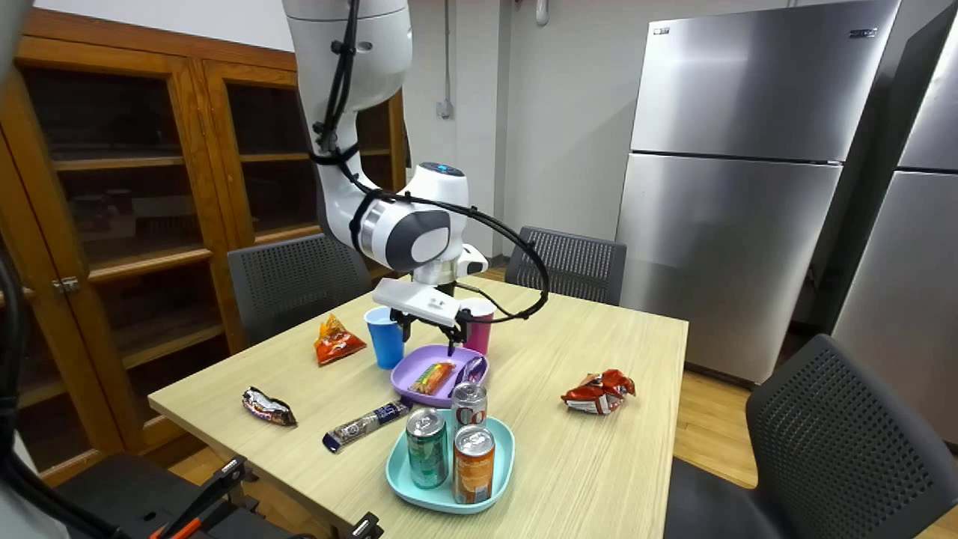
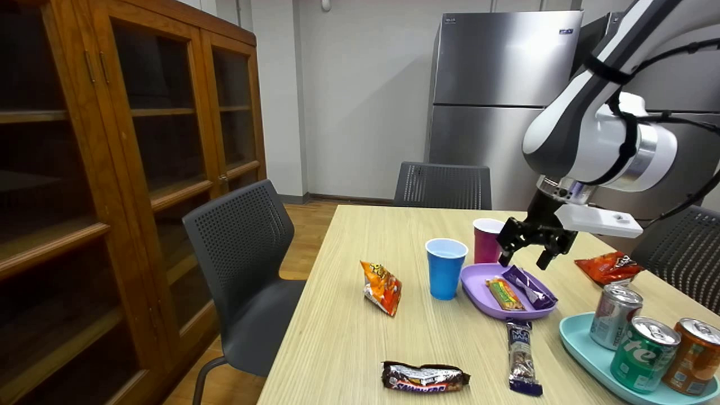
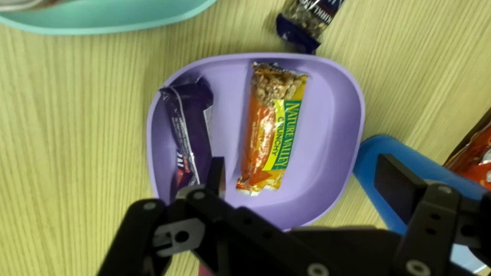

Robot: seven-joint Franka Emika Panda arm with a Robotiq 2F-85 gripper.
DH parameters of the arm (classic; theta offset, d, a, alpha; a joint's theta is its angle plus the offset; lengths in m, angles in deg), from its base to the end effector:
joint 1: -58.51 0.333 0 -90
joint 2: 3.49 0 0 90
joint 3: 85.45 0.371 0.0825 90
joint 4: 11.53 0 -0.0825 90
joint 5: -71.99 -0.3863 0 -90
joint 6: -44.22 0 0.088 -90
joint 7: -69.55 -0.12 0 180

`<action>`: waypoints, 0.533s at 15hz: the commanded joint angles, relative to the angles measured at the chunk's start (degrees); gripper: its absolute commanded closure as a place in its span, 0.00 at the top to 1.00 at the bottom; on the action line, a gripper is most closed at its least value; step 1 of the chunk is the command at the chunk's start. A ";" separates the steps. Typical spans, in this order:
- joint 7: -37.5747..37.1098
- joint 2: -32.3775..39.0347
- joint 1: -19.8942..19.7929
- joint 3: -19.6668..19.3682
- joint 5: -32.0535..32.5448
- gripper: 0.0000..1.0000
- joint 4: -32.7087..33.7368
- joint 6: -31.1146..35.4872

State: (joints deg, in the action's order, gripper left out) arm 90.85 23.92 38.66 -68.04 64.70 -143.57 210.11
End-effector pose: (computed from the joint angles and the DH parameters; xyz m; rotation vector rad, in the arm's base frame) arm 0.5595 -0.0297 0.1930 -2.9768 -0.2479 -0.2378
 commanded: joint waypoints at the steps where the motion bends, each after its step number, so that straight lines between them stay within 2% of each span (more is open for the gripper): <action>1: -2.06 -6.42 2.24 0.81 -2.70 1.00 -7.59 -0.09; 7: -3.38 -8.27 4.57 2.06 -7.89 1.00 -13.98 -1.15; 8: -2.93 -7.83 3.55 3.47 -9.95 1.00 -14.42 -0.40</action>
State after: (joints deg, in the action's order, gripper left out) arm 89.07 18.54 42.77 -66.61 58.60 -154.92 209.99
